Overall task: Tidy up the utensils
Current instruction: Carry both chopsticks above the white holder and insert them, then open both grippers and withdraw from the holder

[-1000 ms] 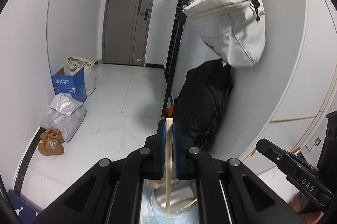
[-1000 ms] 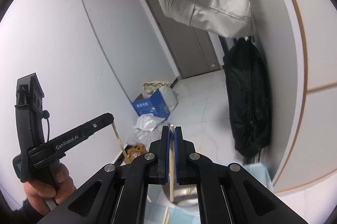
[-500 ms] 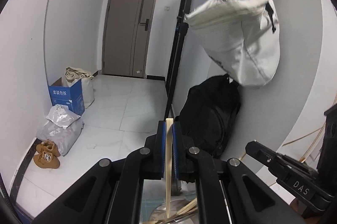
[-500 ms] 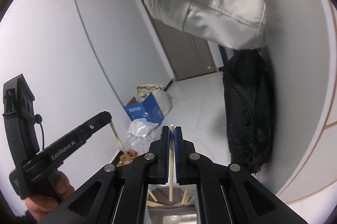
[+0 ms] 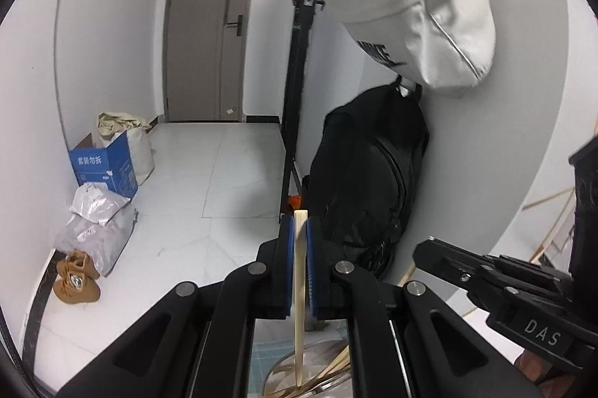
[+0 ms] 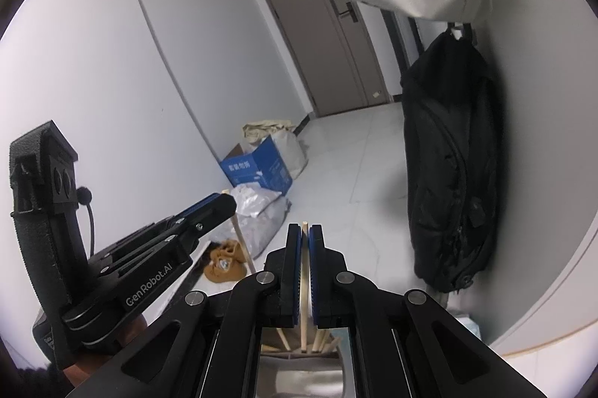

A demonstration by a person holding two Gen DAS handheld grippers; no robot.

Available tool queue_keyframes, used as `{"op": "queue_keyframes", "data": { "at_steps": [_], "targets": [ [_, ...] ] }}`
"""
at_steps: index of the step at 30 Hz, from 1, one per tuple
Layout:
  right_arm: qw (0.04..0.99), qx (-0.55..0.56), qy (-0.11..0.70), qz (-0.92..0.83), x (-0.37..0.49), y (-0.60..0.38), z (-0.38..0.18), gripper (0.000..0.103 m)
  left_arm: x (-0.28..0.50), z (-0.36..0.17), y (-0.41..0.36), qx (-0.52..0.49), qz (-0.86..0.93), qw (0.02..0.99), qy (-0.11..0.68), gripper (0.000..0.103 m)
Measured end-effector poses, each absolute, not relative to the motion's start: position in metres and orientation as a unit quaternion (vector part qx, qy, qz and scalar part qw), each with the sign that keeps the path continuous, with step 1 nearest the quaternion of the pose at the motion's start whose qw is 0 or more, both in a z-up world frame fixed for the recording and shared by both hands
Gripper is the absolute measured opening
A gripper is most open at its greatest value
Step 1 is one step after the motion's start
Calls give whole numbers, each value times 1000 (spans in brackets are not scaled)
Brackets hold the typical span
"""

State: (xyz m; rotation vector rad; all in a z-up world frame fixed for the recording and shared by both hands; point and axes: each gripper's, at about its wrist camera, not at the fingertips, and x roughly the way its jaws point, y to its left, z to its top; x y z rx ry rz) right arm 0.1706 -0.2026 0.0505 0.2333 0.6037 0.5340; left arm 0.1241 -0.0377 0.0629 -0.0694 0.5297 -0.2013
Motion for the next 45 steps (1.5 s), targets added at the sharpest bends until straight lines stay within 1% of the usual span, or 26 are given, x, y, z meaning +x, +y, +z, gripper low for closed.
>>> {"op": "queue_keyframes", "data": {
  "at_steps": [7, 11, 16, 17, 19, 21, 22, 23, 25, 27, 29, 30, 31, 32, 34, 35, 38, 39, 40, 41, 42, 45],
  "targets": [
    [905, 106, 314, 267, 168, -193, 34, 3, 123, 53, -42, -14, -118, 949, 293, 2],
    [899, 113, 327, 270, 169, -192, 19, 3, 126, 45, -41, -22, -127, 936, 328, 2],
    [884, 123, 361, 270, 171, -189, -5, 4, 128, 38, -36, -45, -147, 916, 371, 3],
    [883, 122, 362, 271, 169, -189, -7, 7, 128, 36, -34, -51, -154, 911, 379, 3],
    [884, 126, 359, 273, 165, -191, -6, 7, 126, 38, -32, -55, -151, 907, 390, 3],
    [885, 135, 350, 274, 161, -195, -2, 11, 121, 42, -29, -53, -134, 910, 390, 3],
    [888, 138, 346, 271, 158, -197, 0, 18, 119, 45, -28, -57, -133, 910, 388, 3],
    [890, 142, 341, 267, 155, -200, 3, 28, 115, 47, -26, -62, -133, 911, 386, 3],
    [893, 150, 334, 262, 148, -204, 8, 38, 110, 52, -23, -65, -126, 912, 384, 4],
    [896, 152, 329, 257, 139, -208, 14, 39, 104, 56, -21, -67, -118, 915, 380, 4],
    [897, 152, 326, 256, 133, -210, 17, 46, 100, 58, -19, -68, -110, 917, 378, 5],
    [899, 152, 321, 255, 127, -211, 20, 47, 95, 61, -19, -68, -106, 918, 377, 6],
    [901, 151, 319, 253, 124, -212, 22, 49, 94, 60, -18, -68, -102, 918, 376, 13],
    [903, 148, 316, 250, 119, -213, 24, 56, 88, 63, -18, -69, -97, 920, 373, 18],
    [905, 150, 313, 247, 111, -214, 28, 64, 80, 67, -15, -76, -91, 924, 364, 39],
    [906, 151, 309, 247, 106, -215, 31, 65, 78, 69, -12, -79, -91, 926, 359, 42],
    [912, 148, 297, 243, 91, -216, 39, 72, 62, 78, -13, -75, -84, 934, 340, 43],
    [913, 147, 292, 243, 86, -215, 42, 73, 59, 79, -14, -73, -82, 934, 339, 45],
    [915, 144, 288, 243, 80, -215, 45, 75, 55, 81, -15, -71, -79, 935, 338, 51],
    [916, 143, 286, 241, 76, -214, 46, 77, 53, 82, -15, -71, -77, 936, 337, 56],
    [917, 142, 283, 242, 71, -213, 49, 77, 48, 83, -16, -71, -72, 938, 331, 62],
    [919, 140, 278, 243, 59, -211, 52, 82, 37, 86, -15, -70, -59, 945, 316, 65]
  ]
}}
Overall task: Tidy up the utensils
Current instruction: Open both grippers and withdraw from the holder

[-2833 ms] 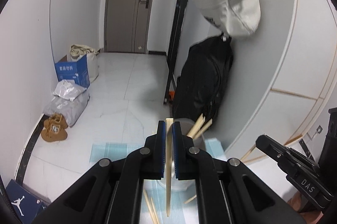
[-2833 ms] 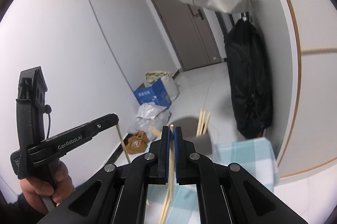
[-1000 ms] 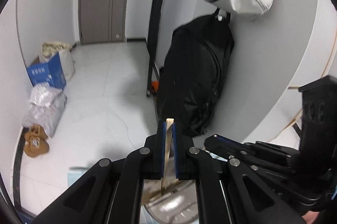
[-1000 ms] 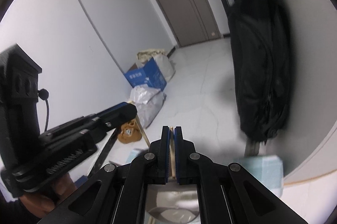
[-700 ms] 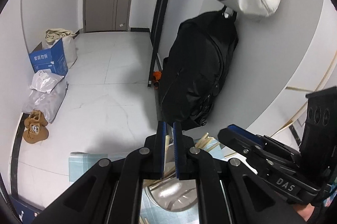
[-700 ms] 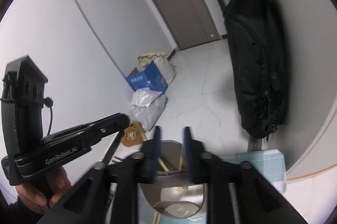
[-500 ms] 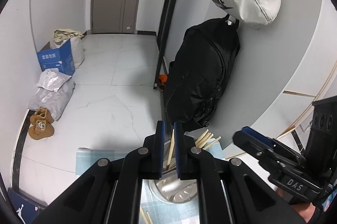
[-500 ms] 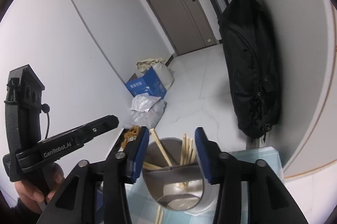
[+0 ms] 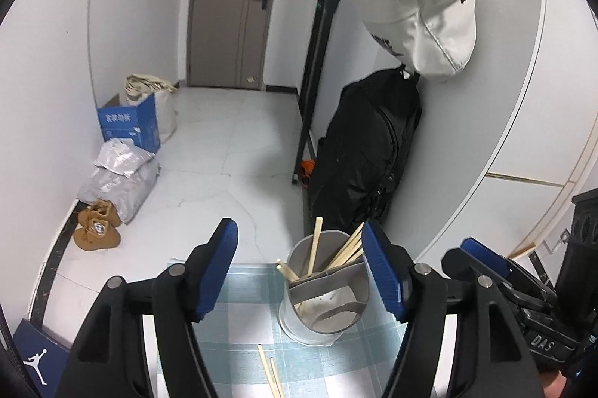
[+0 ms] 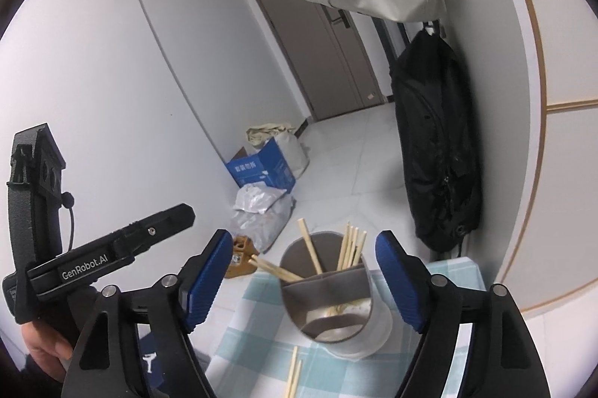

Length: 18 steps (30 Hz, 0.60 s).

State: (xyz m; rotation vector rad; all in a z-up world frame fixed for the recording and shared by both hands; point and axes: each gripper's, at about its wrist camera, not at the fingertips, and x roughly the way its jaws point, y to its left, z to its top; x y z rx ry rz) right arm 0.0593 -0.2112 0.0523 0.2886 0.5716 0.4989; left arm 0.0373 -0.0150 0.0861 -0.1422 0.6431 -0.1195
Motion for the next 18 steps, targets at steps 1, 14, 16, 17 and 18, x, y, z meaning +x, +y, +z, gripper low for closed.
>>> {"op": "queue_keyframes", "data": {
  "at_steps": [1, 14, 16, 17, 18],
  "targets": [
    [920, 140, 275, 241, 55, -212, 53, 85, 36, 86, -14, -69, -56, 945, 315, 65],
    [931, 102, 258, 238, 14, -204, 42, 101, 6, 65, -6, -72, -20, 946, 316, 67],
    [938, 88, 250, 222, 8, -202, 37, 103, 1, 61, -3, -75, -17, 946, 316, 68],
    [940, 84, 247, 219, 5, -201, 35, 103, -1, 58, -2, -76, -15, 946, 316, 69],
    [941, 81, 247, 218, 3, -200, 33, 103, -2, 56, -1, -77, -13, 946, 316, 75]
  ]
}}
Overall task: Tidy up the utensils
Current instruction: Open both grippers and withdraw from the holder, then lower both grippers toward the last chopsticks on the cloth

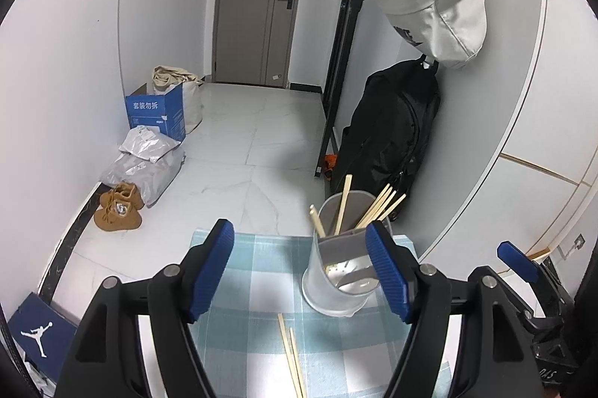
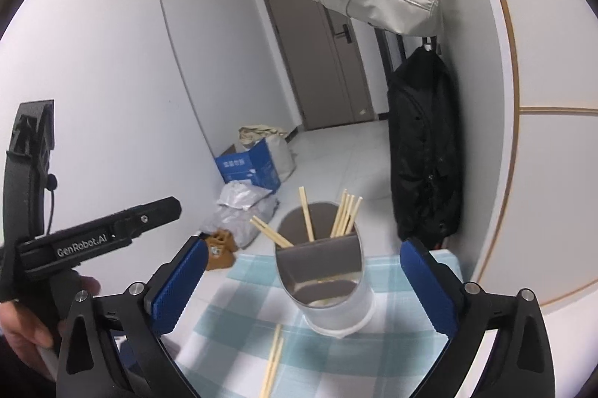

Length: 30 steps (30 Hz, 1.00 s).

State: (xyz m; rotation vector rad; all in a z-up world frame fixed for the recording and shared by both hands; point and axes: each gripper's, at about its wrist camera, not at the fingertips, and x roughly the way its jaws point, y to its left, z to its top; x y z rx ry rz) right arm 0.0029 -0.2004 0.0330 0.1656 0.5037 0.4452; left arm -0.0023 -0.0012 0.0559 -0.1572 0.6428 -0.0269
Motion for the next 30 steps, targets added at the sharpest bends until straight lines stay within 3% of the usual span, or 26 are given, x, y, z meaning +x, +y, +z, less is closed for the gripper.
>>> {"op": "queue_keyframes", "data": {
  "at_steps": [12, 19, 30],
  "targets": [
    [925, 53, 301, 223, -7, -181, -21, 103, -23, 15, 18, -81, 34, 952, 292, 78],
    [908, 29, 347, 234, -5, -166, -50, 102, -11, -27, 31, -107, 23, 932, 345, 78],
    [854, 2, 449, 262, 11, -131, -106, 62, -7, -61, 61, -147, 29, 904, 402, 78]
  ]
}}
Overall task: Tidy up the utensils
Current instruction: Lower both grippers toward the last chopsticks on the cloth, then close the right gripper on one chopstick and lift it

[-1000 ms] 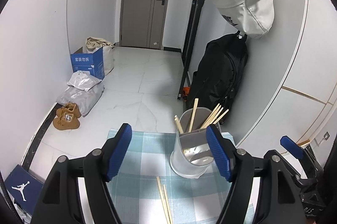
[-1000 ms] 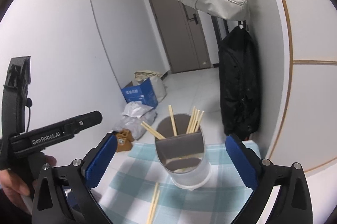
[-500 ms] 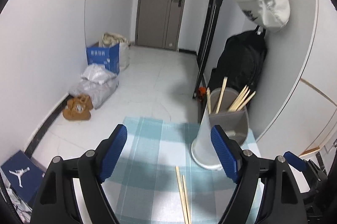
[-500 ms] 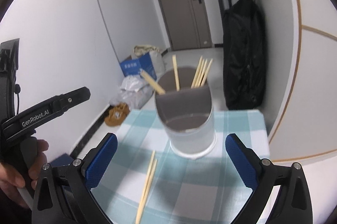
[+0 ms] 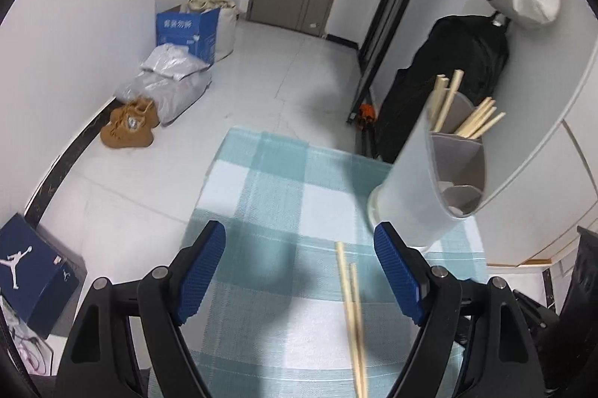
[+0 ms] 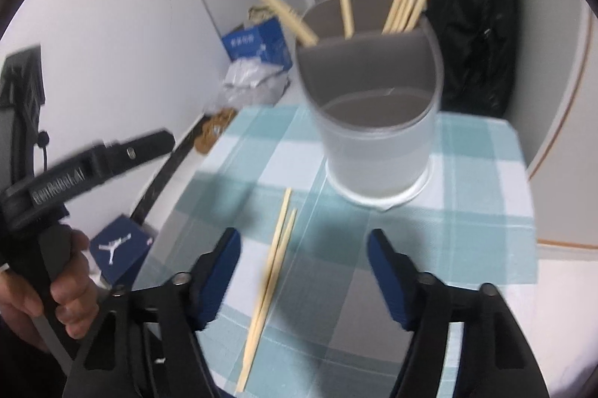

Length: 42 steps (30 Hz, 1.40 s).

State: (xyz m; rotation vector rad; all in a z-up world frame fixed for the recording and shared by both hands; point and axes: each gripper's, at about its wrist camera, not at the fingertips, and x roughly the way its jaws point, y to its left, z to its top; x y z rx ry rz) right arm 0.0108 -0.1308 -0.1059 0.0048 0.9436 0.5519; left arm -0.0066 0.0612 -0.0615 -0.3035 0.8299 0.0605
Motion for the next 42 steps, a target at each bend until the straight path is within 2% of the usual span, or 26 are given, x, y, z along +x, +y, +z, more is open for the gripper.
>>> {"op": "queue_keyframes", "data": {
  "at_steps": [6, 8, 15, 19, 23, 30, 32, 34, 37, 42],
  "targets": [
    [834, -38, 483, 263, 22, -106, -128, 50, -2, -66, 79, -152, 48, 899, 407, 78],
    [830, -42, 490, 263, 30, -100, -131, 41, -2, -68, 87, -159, 53, 897, 408, 78],
    [810, -56, 527, 252, 54, -75, -153, 28, -3, -71, 106, -189, 60, 888, 415, 78],
    [805, -77, 537, 239, 60, -64, -163, 26, -5, -70, 114, -210, 61, 884, 413, 78],
    [804, -129, 542, 209, 63, -55, -170, 19, -2, -71, 122, -225, 60, 878, 418, 78],
    [804, -158, 541, 192, 65, -44, -168, 17, -2, -77, 132, -249, 65, 865, 430, 78],
    [804, -151, 542, 195, 67, -40, -169, 11, -2, -77, 135, -254, 66, 863, 432, 78],
    [805, -139, 543, 193, 70, -39, -170, 11, -2, -78, 137, -257, 66, 861, 434, 78],
    [807, -123, 543, 198, 67, -38, -172, 5, -1, -80, 138, -262, 56, 859, 436, 78],
    [811, -90, 537, 215, 68, -37, -168, 3, 1, -81, 135, -254, 54, 857, 445, 78]
  ]
}}
